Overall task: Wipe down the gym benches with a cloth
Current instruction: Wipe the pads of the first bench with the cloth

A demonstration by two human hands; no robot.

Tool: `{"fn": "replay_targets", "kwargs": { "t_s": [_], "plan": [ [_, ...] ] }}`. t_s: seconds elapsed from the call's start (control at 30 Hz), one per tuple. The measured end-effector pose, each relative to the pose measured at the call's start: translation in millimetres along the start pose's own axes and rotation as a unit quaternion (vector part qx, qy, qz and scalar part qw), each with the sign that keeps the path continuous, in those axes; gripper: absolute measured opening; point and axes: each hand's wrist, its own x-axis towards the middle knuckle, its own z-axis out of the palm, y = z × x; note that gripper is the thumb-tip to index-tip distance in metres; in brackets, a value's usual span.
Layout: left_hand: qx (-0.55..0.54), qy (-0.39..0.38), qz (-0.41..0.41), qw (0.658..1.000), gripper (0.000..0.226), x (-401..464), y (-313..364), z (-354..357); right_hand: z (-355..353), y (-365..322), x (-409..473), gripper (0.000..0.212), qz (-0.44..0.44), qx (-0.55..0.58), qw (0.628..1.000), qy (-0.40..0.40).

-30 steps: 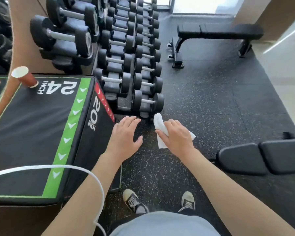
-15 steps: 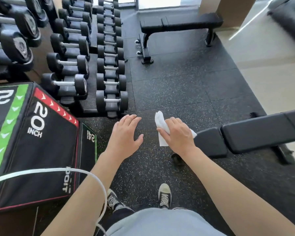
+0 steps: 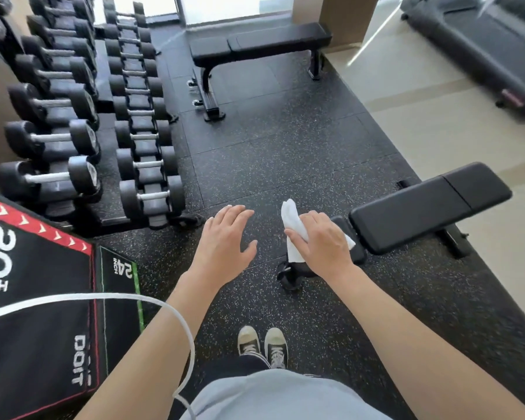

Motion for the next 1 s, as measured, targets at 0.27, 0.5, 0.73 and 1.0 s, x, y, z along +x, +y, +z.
{"fn": "replay_targets", "kwargs": {
  "t_s": [0.27,0.5,0.73,1.0],
  "plan": [
    [-0.032,-0.001,0.023,0.999,0.066,27,-5,8,-13,8,4,0.039,0.022,-0.056,0.998,0.000],
    [-0.054,0.003,0.027,0.998,0.066,45,1,11,-24,10,15,0.037,0.017,-0.063,0.998,-0.012],
    [-0.061,0.019,0.007,0.998,0.065,65,21,25,-32,45,32,0.036,-0.007,-0.068,0.997,-0.025],
    [-0.047,0.045,-0.062,0.996,0.065,95,84,62,-42,133,53,0.036,-0.072,-0.049,0.995,-0.053]
  ]
}}
